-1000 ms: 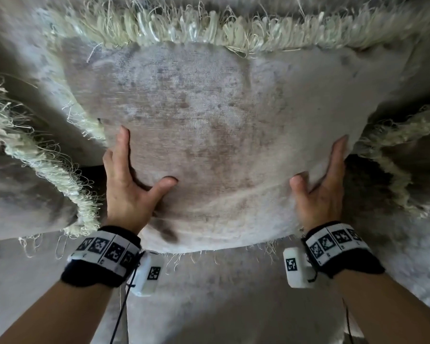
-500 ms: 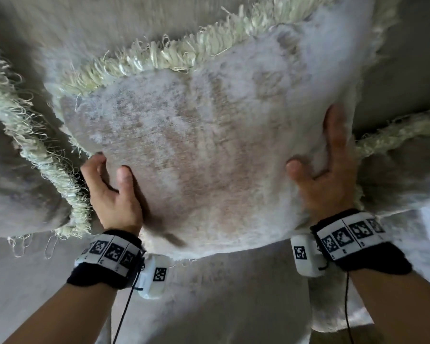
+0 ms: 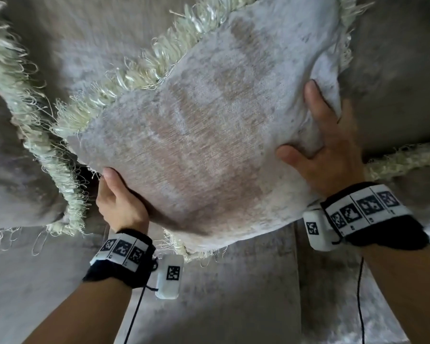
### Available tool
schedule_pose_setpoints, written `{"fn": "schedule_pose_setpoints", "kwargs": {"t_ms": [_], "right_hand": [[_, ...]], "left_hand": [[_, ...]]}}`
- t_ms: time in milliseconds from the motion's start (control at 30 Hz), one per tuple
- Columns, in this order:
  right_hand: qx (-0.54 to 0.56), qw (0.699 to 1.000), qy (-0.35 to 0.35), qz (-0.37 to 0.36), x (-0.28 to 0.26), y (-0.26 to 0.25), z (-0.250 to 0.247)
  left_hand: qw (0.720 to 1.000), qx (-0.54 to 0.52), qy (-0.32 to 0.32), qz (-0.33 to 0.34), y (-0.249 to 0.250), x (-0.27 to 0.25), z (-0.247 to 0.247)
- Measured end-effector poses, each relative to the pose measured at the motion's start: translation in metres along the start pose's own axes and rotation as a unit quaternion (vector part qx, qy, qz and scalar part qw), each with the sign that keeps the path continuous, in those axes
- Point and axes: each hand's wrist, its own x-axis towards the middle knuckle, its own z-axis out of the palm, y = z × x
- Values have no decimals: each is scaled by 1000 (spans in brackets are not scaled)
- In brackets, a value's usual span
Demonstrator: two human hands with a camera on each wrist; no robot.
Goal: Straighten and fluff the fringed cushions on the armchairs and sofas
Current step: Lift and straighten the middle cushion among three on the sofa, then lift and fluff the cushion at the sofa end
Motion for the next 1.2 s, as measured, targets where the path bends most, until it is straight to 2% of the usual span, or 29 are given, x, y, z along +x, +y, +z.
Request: {"fn": "schedule_pose_setpoints", "kwargs": {"t_ms": [200,333,500,700,767,833,933,1067,1133,1200], "right_hand": [[1,1000,-2,-12,2,9,11],[4,1000,8,-25,-2,15,15],[16,1000,7,-20,-13,16,6],[51,998,43,4,-41,-3,-17],[53,998,42,19,-51,-16,-23],[55,998,27,21,-60,-33,-28],[77,997,-30,-1,-71,-67,-37],[38,977,-211,5,-77,-118,-48],[-7,955,-297,-2,-80,-145,-50],[-38,936,-348,-16,-85,-171,-50]], "left_hand": [[999,-26,4,-20,-4,-3,3],[1000,-27,-11,-4,-1,-10,4],[998,-38,-15,-53,6,-20,2],[998,52,-25,26,44,-19,-27],[994,71,-58,54,69,-22,-43],[975,136,-137,115,94,-28,-64],[897,290,-257,214,128,-34,-102],[824,392,-349,211,166,-36,-156],[796,433,-367,208,185,-36,-185],[777,461,-369,219,203,-33,-212]]}}
